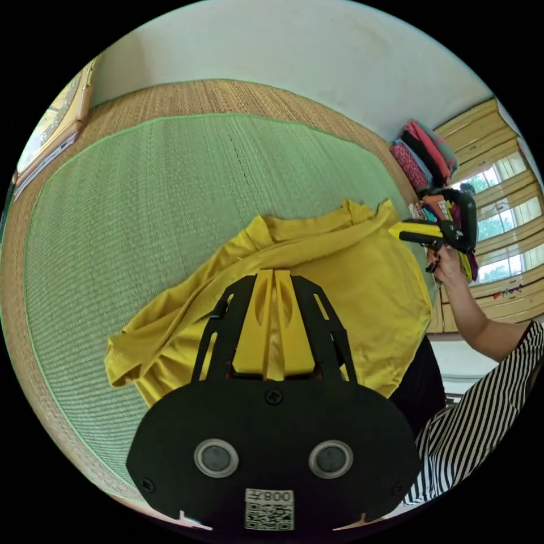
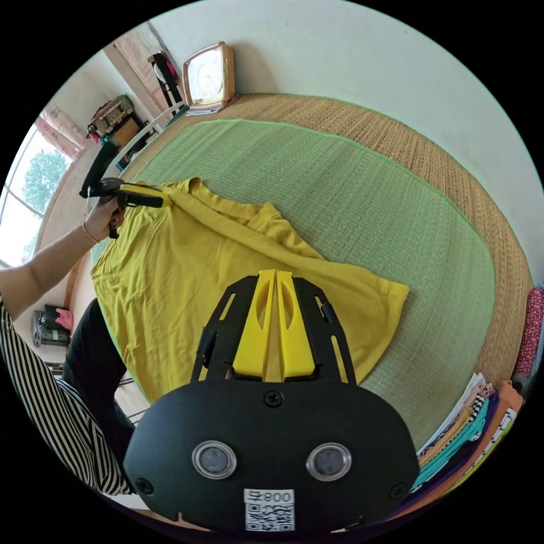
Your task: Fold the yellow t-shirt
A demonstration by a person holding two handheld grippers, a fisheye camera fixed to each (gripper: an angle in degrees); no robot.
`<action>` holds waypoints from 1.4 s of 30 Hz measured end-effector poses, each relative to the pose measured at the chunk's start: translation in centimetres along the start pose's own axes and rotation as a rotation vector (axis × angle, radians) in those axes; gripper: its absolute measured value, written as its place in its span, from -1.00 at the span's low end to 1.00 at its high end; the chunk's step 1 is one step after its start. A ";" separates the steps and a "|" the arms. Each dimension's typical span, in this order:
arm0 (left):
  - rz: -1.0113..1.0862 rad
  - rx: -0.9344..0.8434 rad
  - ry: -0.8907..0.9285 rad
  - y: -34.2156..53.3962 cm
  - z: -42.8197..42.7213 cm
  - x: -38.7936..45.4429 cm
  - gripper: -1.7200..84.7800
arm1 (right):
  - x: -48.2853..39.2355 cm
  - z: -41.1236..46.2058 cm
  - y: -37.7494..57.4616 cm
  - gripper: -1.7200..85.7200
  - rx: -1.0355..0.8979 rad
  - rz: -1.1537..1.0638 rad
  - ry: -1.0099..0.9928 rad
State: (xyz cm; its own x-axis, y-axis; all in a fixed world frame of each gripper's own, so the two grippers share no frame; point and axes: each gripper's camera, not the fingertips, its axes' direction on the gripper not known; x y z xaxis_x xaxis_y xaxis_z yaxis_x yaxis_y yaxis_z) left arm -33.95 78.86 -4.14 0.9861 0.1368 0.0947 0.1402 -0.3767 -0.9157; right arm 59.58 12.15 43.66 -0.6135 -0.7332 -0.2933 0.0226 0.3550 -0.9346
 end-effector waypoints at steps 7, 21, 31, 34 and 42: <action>0.049 0.086 0.010 0.9 -1.6 0.9 -0.93 | -0.1 -0.9 -0.3 -0.95 0.050 -0.013 0.043; 0.059 0.043 -0.062 3.2 -0.8 0.6 -0.95 | -0.1 3.3 -2.5 -0.93 -0.088 -0.080 0.055; 0.025 0.156 -0.065 5.6 -2.6 -0.5 -0.95 | 0.4 0.8 -1.3 -0.95 0.096 -0.005 0.106; -0.044 0.142 -0.066 6.3 -2.2 -1.8 -0.95 | 1.8 2.6 -1.8 -0.95 0.047 0.038 0.080; -0.122 0.236 -0.116 11.1 -5.3 -4.2 -0.95 | 3.8 -0.8 2.1 -0.96 0.162 0.108 0.096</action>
State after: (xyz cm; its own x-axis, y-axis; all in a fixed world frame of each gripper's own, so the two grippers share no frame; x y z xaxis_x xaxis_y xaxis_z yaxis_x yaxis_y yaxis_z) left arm -36.03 69.27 -12.66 0.9444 0.2770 0.1773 0.2195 -0.1293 -0.9670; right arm 56.67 10.53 40.72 -0.6729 -0.6346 -0.3800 0.2138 0.3249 -0.9212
